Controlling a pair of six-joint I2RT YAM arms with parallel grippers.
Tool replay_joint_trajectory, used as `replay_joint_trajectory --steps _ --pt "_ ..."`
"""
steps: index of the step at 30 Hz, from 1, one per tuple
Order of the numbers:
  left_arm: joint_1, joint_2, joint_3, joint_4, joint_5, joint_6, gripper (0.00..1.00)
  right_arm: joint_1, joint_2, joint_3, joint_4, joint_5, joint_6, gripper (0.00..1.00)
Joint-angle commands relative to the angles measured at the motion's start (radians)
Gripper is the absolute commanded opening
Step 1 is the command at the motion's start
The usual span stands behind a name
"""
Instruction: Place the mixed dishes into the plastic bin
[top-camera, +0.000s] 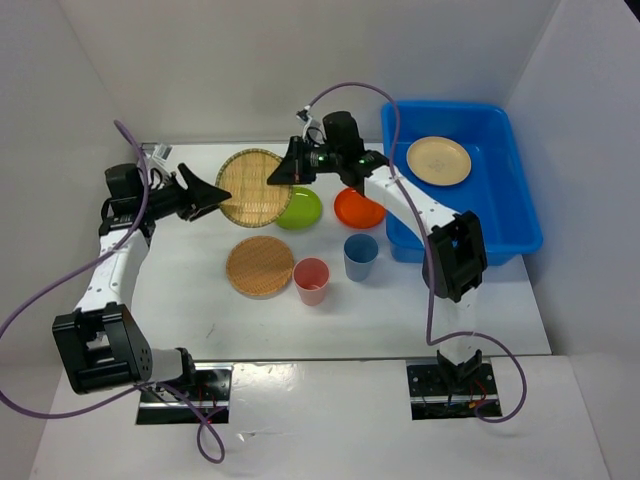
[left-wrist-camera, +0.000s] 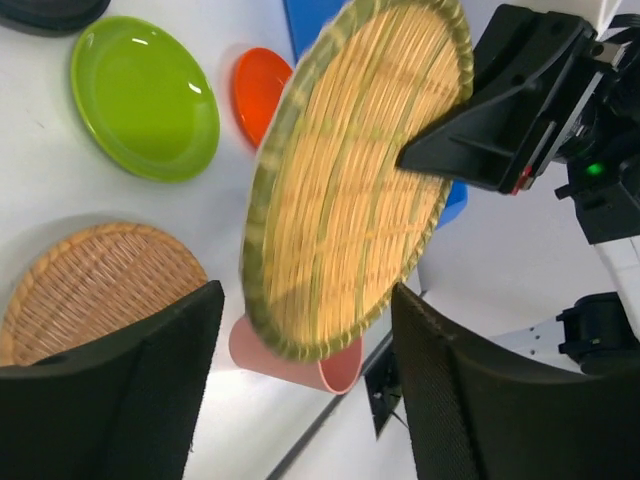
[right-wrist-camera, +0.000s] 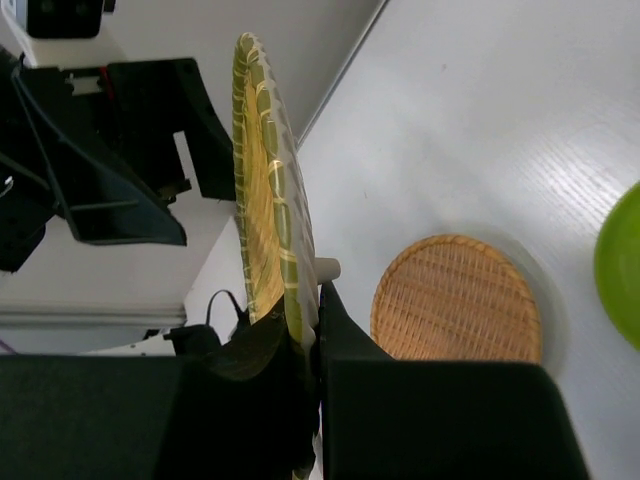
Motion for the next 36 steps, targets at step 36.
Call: replay_joint_trajectory --steps 36 --pt "0.037 -0.342 -0.246 -0.261 -0.578 0.027 1.00 -0.801 -0.246 -0.468 0.342 0.592 0.404 0.00"
